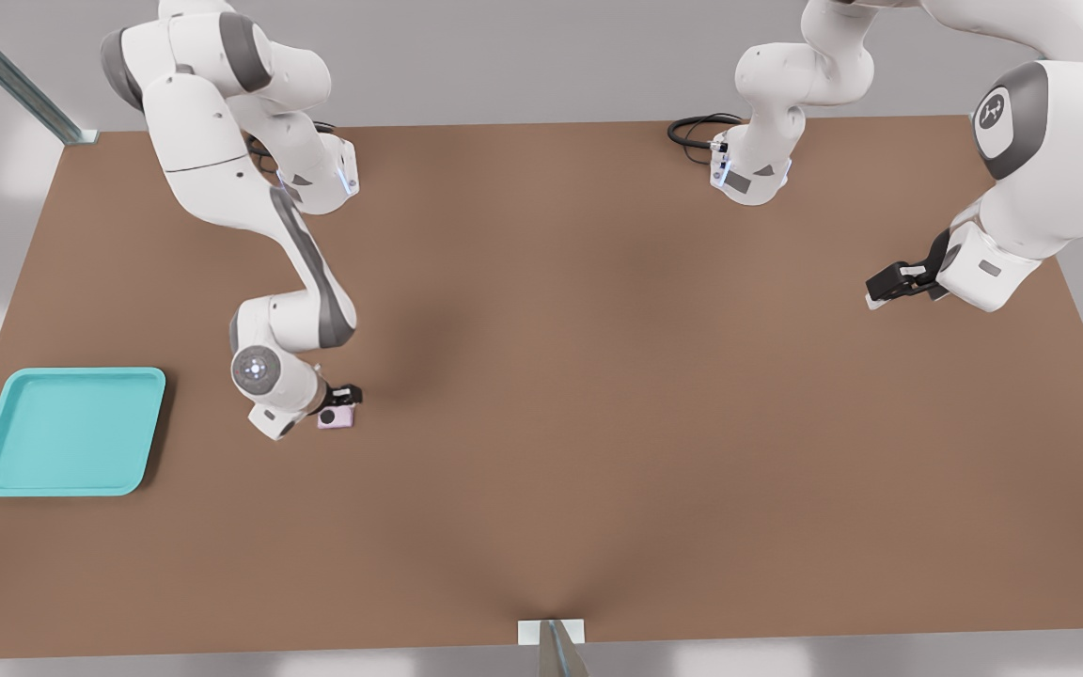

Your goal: Keep left arm still and place phone on the tray with right arm

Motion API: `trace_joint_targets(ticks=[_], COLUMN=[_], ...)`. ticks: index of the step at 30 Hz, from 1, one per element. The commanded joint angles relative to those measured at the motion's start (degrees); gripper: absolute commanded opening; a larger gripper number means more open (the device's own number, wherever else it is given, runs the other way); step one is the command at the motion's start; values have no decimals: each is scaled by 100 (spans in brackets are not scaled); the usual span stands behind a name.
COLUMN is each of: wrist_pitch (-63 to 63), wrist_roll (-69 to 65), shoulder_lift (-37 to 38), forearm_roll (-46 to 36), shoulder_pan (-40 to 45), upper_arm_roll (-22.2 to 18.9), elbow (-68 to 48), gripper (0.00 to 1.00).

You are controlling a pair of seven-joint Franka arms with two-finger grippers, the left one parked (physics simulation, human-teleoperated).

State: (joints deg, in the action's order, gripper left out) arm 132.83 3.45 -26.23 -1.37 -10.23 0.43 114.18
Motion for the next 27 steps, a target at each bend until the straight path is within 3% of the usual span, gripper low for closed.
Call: trace_joint_targets(ticks=[1,27], wrist_pitch=[296,1184], wrist_roll=[-960,-977], shoulder_lift=[-66,-541], forearm_roll=[-294,-303], shoulder_pan=[48,329], upper_arm_roll=[1,97], elbow=[34,316], gripper=[100,100])
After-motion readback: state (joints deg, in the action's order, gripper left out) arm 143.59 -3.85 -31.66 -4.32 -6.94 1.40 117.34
